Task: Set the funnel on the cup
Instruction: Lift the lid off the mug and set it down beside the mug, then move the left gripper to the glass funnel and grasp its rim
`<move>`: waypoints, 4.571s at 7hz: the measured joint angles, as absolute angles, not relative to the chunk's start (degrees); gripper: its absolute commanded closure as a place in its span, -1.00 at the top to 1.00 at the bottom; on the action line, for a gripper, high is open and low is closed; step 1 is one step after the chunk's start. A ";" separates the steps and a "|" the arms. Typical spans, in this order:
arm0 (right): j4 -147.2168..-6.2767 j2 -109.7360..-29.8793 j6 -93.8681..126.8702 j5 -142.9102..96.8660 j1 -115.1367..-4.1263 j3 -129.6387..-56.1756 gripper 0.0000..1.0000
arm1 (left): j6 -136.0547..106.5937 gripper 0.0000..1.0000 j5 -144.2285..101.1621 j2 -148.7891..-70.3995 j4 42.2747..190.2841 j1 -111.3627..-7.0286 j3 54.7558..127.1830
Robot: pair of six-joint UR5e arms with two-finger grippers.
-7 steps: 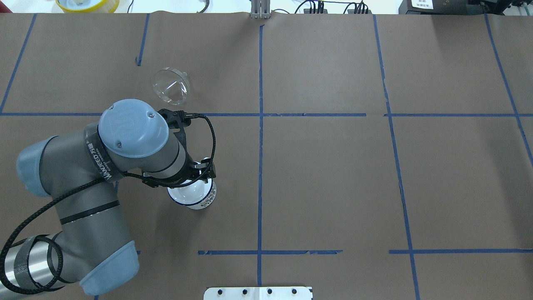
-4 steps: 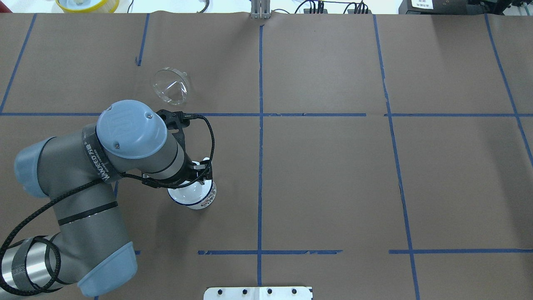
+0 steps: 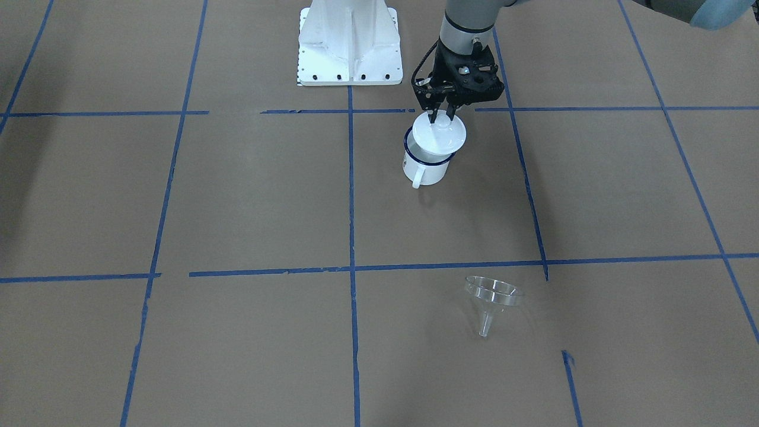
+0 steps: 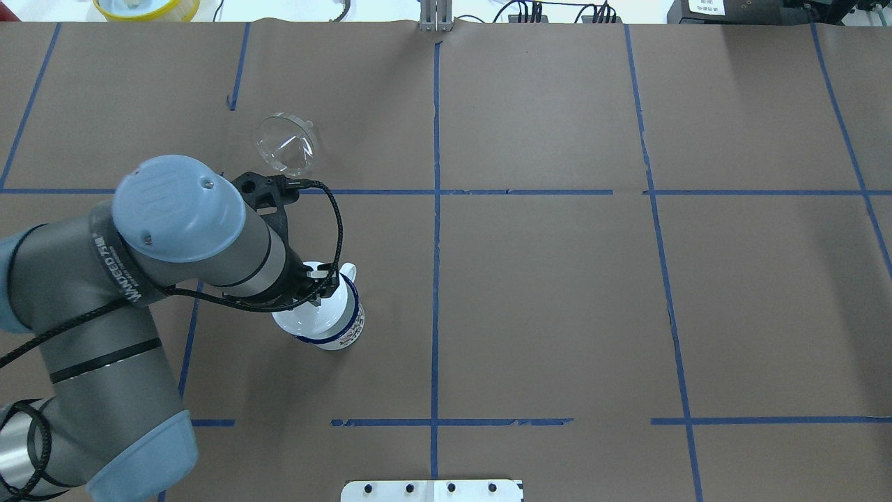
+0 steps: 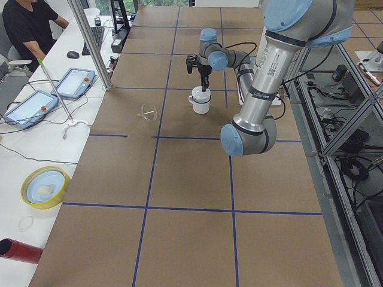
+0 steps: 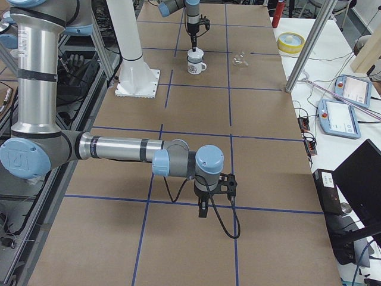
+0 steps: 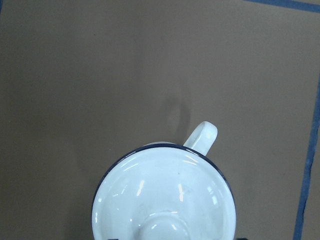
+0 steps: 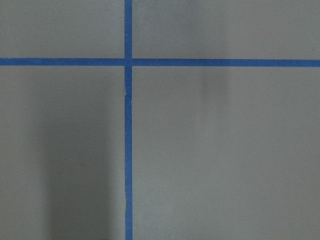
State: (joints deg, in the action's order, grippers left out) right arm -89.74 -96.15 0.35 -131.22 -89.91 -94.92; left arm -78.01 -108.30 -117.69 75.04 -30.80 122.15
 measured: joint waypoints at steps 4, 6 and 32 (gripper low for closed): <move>-89.74 -96.15 0.35 -131.22 -89.91 -94.89 1.00 | -66.26 -1.00 -108.07 -110.35 74.65 -35.67 124.33; -89.74 -96.15 0.35 -131.22 -89.91 -94.91 1.00 | -65.41 -1.00 -107.95 -102.53 89.71 -35.74 119.09; -89.74 -96.15 0.35 -131.22 -89.91 -94.92 1.00 | -107.22 -1.00 -93.54 -124.10 130.62 -43.84 79.96</move>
State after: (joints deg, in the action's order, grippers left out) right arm -89.74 -96.15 0.35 -131.22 -89.91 -94.92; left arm -107.22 -93.54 -124.10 130.62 -43.84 79.96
